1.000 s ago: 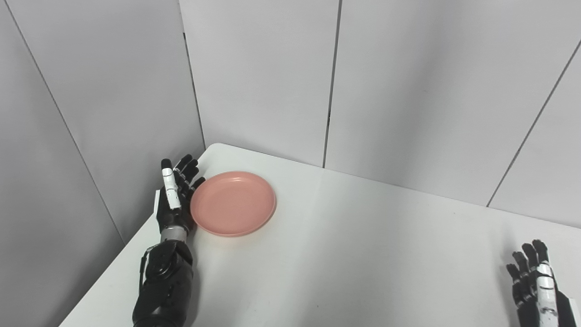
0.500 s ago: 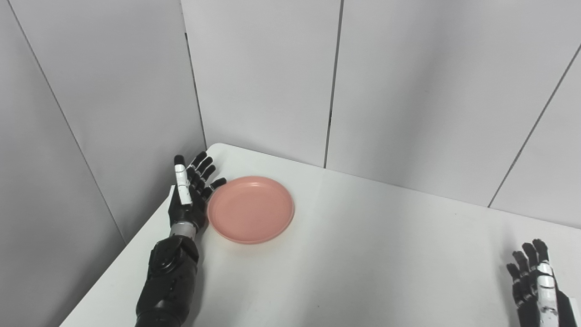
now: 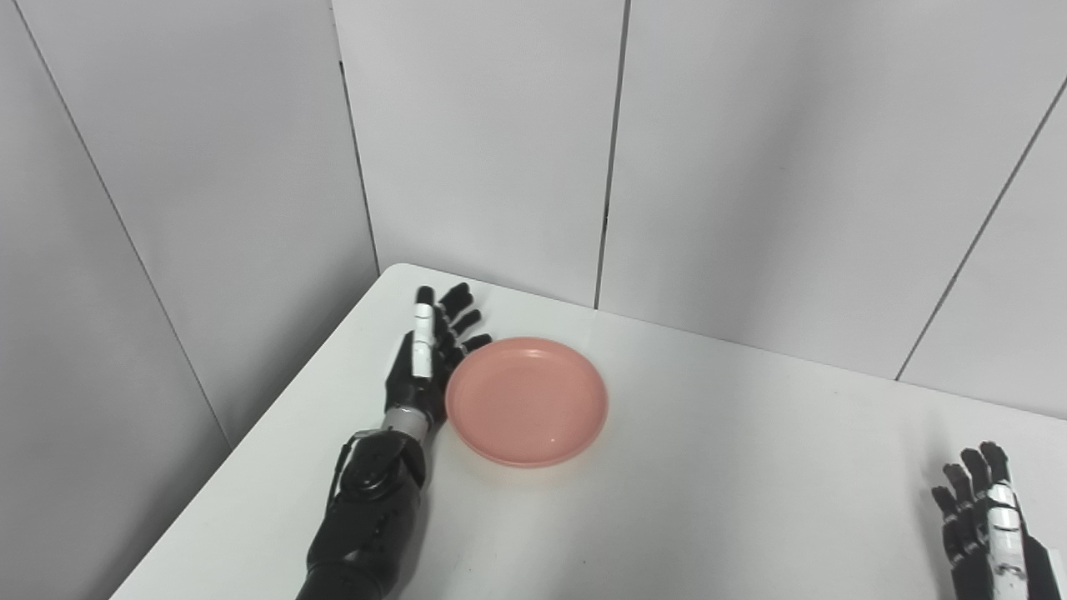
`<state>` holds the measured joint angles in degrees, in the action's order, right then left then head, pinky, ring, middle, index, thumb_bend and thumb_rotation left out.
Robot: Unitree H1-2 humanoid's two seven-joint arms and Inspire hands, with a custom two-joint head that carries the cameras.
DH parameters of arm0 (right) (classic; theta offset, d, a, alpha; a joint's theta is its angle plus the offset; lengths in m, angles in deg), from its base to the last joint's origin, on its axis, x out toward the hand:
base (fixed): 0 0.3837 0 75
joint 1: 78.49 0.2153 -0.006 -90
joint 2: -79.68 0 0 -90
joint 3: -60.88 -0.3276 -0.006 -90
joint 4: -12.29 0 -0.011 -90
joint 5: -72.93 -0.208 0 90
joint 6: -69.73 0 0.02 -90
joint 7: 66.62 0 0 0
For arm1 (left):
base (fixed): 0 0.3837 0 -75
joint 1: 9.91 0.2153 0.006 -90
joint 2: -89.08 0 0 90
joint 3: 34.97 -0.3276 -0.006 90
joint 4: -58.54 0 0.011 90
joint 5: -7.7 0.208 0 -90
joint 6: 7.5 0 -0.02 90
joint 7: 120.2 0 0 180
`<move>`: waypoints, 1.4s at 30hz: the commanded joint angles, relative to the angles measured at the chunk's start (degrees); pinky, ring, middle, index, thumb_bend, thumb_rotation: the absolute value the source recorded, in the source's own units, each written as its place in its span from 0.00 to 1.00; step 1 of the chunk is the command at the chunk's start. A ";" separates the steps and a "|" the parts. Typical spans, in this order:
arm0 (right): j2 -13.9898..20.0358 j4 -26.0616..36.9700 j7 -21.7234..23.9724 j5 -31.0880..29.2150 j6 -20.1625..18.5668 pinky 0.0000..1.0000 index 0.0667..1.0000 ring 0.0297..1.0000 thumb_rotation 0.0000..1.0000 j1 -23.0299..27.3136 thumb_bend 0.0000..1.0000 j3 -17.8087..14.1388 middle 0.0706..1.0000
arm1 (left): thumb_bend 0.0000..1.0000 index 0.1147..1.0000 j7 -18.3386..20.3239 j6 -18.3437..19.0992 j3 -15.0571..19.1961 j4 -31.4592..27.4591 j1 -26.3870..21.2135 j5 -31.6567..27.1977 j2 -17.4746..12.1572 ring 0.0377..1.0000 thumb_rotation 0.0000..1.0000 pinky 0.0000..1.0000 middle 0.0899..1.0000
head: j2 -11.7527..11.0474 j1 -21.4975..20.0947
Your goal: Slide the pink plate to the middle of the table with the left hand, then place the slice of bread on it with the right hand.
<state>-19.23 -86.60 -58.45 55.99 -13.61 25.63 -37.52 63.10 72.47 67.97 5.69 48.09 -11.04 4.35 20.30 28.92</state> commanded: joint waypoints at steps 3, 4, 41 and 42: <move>0.22 2.07 -0.01 -0.58 0.35 1.00 1.00 1.00 0.83 0.74 0.64 -0.42 1.00 | 0.87 0.80 0.67 1.66 -1.85 1.15 -0.28 1.58 1.78 0.89 1.00 0.81 0.90 | 0.14 -0.16; 0.24 2.21 0.00 -0.55 0.26 1.00 1.00 1.00 0.83 0.71 0.64 -0.38 1.00 | 0.87 0.80 0.90 1.40 -2.43 1.44 -0.30 2.05 2.16 0.90 1.00 0.84 0.91 | 0.13 -0.30; -1.89 4.30 -0.42 2.01 1.84 1.00 1.00 0.99 0.84 0.61 0.71 2.72 1.00 | 0.79 0.82 5.36 4.62 -9.66 -11.27 8.42 4.80 11.13 0.91 1.00 0.95 0.89 | 7.03 -21.20; -2.16 4.50 -0.75 2.57 1.70 1.00 1.00 1.00 0.83 0.70 0.72 2.94 1.00 | 0.79 0.82 5.52 4.87 -9.70 -12.02 8.93 4.50 11.47 0.91 1.00 0.95 0.89 | 7.59 -22.78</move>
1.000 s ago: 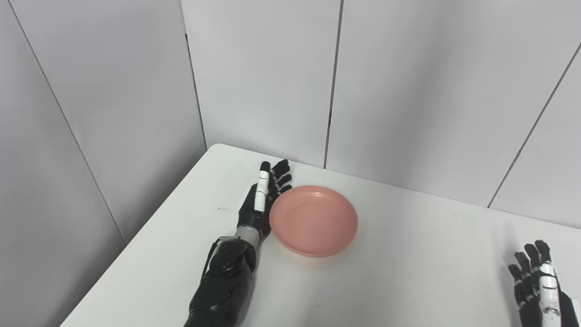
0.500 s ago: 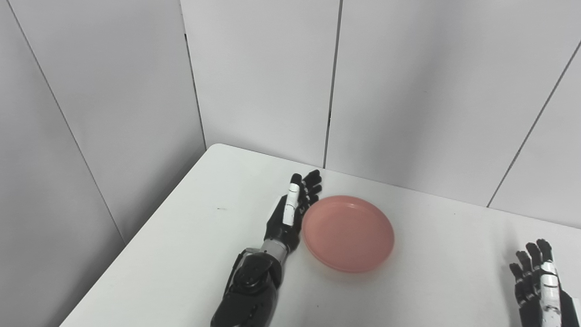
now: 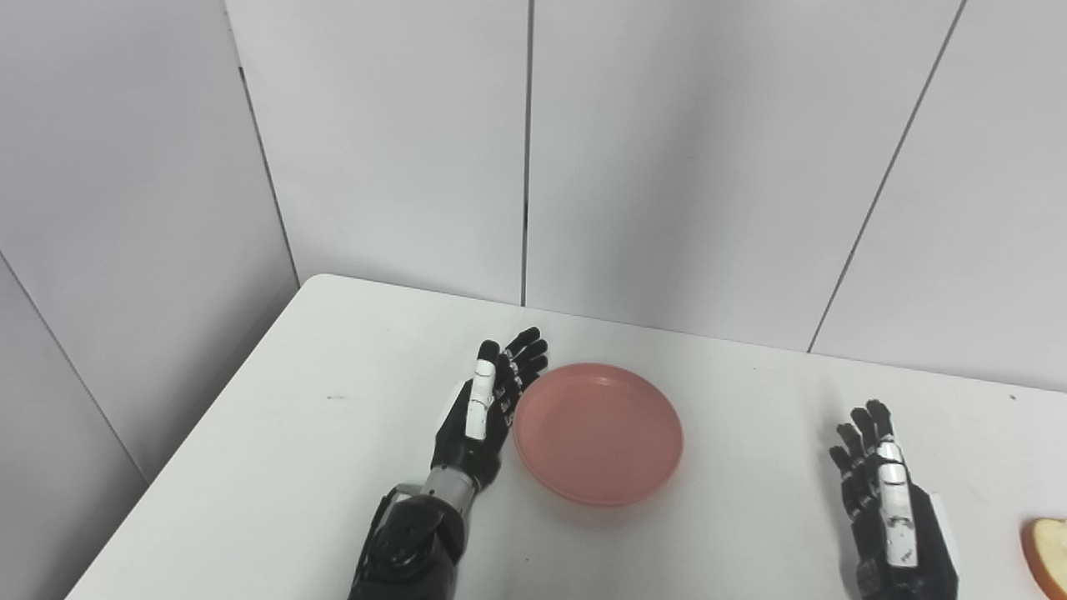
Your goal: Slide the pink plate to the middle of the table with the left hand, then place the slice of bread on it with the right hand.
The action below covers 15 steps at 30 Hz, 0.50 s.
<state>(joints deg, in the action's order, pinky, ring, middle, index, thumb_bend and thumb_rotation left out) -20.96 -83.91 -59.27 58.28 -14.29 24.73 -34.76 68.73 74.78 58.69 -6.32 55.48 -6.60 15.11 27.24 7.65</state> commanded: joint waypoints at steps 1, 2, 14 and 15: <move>-0.61 1.97 -0.16 0.71 2.30 1.00 1.00 0.99 0.83 1.64 0.72 0.33 1.00 | 0.79 0.83 0.01 2.76 -0.44 -0.51 1.86 -0.17 0.92 0.92 1.00 0.94 0.90 | 0.73 -1.77; -1.00 2.23 -0.54 1.06 2.14 1.00 1.00 0.99 0.83 1.73 0.72 0.43 1.00 | 0.79 0.83 0.27 3.09 -0.49 -1.14 2.34 -0.52 1.19 0.92 1.00 0.94 0.91 | 1.32 -3.34; -4.00 6.18 -4.38 4.20 -1.91 1.00 0.99 0.98 0.84 1.95 0.66 1.96 0.98 | 0.78 0.81 2.93 4.27 -1.21 -3.63 5.41 -2.11 1.84 0.91 1.00 0.90 0.91 | 3.94 -10.33; -4.17 6.28 -4.52 4.31 -2.13 1.00 0.99 0.98 0.84 2.03 0.66 2.09 0.98 | 0.78 0.81 2.90 4.41 -1.31 -4.04 5.64 -2.07 1.82 0.91 1.00 0.89 0.91 | 4.13 -10.90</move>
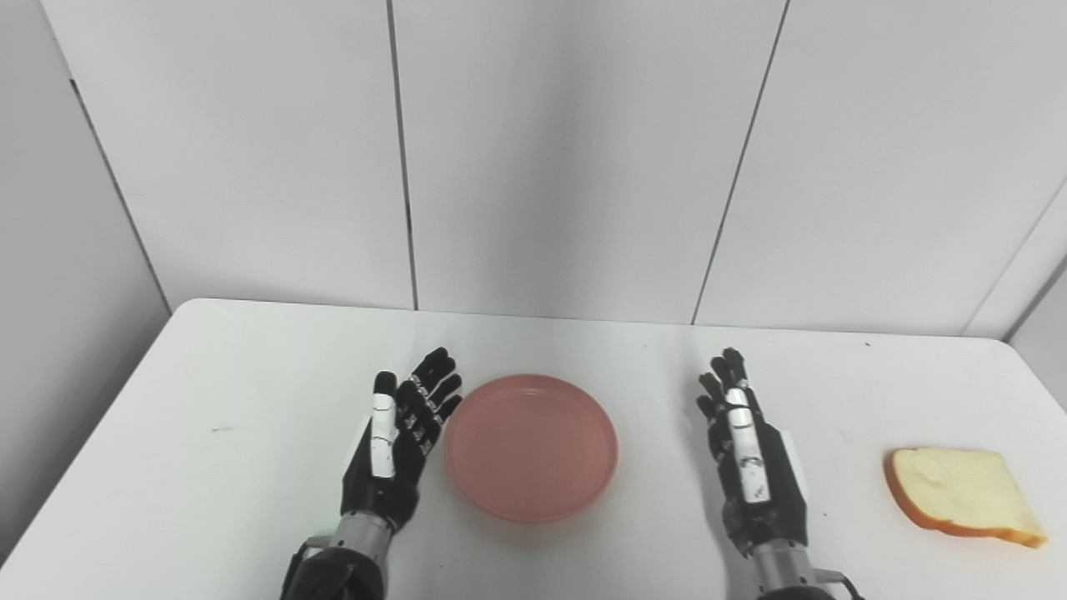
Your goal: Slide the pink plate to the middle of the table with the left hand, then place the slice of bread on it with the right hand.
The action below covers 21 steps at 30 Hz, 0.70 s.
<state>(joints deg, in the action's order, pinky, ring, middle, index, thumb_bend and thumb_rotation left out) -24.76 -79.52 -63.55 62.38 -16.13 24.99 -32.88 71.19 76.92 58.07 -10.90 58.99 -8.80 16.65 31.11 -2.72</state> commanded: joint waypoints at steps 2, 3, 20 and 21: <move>-0.71 2.10 -0.48 0.40 -0.66 1.00 0.99 0.98 0.84 1.92 0.65 0.44 0.99 | 0.77 0.80 0.39 2.34 -0.75 -0.20 2.57 0.04 0.38 0.91 1.00 0.89 0.90 | 0.65 -1.75; -0.85 2.26 -0.55 0.48 -0.89 1.00 0.98 0.98 0.84 1.94 0.65 0.53 0.99 | 0.77 0.80 0.57 2.29 -0.83 -0.42 2.75 -0.10 0.41 0.91 1.00 0.90 0.90 | 0.60 -1.95; -0.49 4.09 -0.83 -0.19 -2.82 1.00 0.98 0.98 0.82 1.43 0.67 0.68 0.98 | 0.78 0.84 3.64 1.61 -3.61 0.31 4.36 -0.13 0.68 0.96 0.99 0.98 0.93 | 0.84 -1.48; -0.41 3.99 -0.72 -0.23 -2.74 1.00 0.98 0.98 0.82 1.43 0.67 0.68 0.98 | 0.78 0.84 3.68 1.57 -3.78 0.24 4.47 0.09 0.71 0.96 0.99 0.97 0.93 | 0.78 -1.43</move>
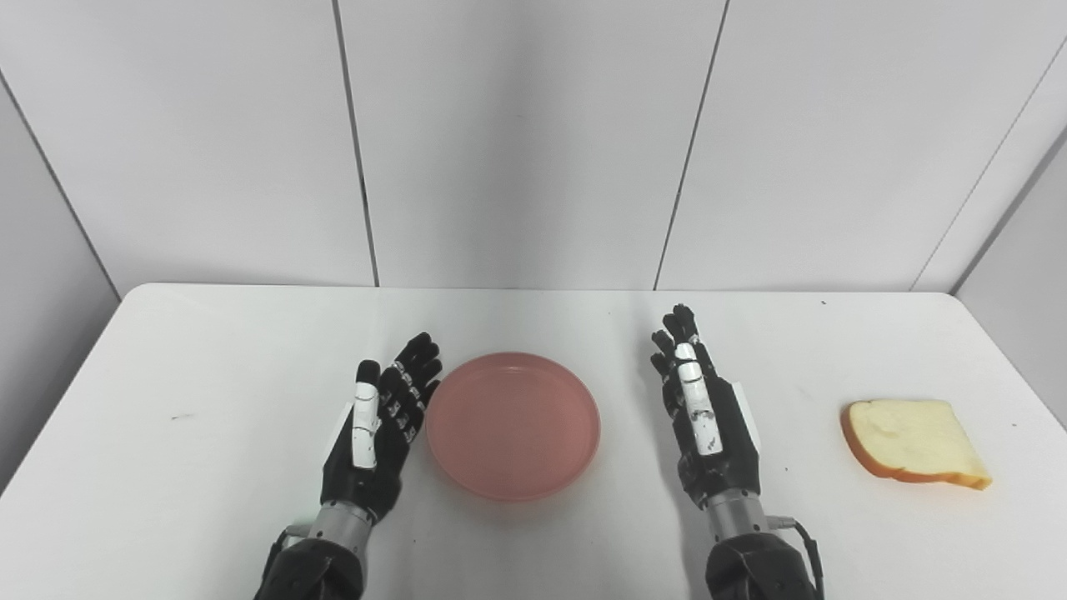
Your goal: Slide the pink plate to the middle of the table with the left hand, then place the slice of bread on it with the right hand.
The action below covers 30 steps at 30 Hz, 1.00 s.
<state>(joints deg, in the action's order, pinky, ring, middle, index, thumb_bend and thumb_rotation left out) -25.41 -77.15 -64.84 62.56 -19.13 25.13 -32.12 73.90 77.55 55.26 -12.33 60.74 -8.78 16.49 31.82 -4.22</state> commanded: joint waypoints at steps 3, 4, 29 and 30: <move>0.36 1.42 0.75 -0.65 0.49 1.00 0.98 0.98 0.82 1.28 0.68 -0.13 0.98 | 0.78 0.84 1.14 0.29 -1.61 2.05 2.73 1.01 0.67 0.95 1.00 0.97 0.92 | -0.05 0.08; 0.41 1.40 0.75 -0.67 0.52 1.00 0.98 0.98 0.82 1.28 0.68 -0.13 0.99 | 0.78 0.84 1.15 -0.09 -1.75 2.38 2.62 1.29 0.64 0.95 1.00 0.97 0.92 | -0.12 0.09; 9.26 2.50 3.95 1.82 1.89 0.97 0.96 0.95 0.69 4.05 0.71 -0.98 0.95 | 0.78 0.84 1.69 -2.35 -1.59 4.87 1.37 1.50 0.94 0.96 1.00 0.96 0.92 | -2.38 -4.46; 10.71 3.29 4.75 1.46 1.09 0.97 0.96 0.95 0.69 4.41 0.71 -1.22 0.95 | 0.78 0.84 1.63 -2.44 -1.51 5.08 1.32 1.57 0.86 0.96 1.00 0.96 0.92 | -2.38 -4.46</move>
<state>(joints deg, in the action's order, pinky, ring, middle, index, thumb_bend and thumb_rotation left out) -16.70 -76.91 -61.28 63.99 -19.23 27.17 -32.49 75.36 75.84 53.57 -10.41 59.87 -7.16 16.73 29.36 -8.69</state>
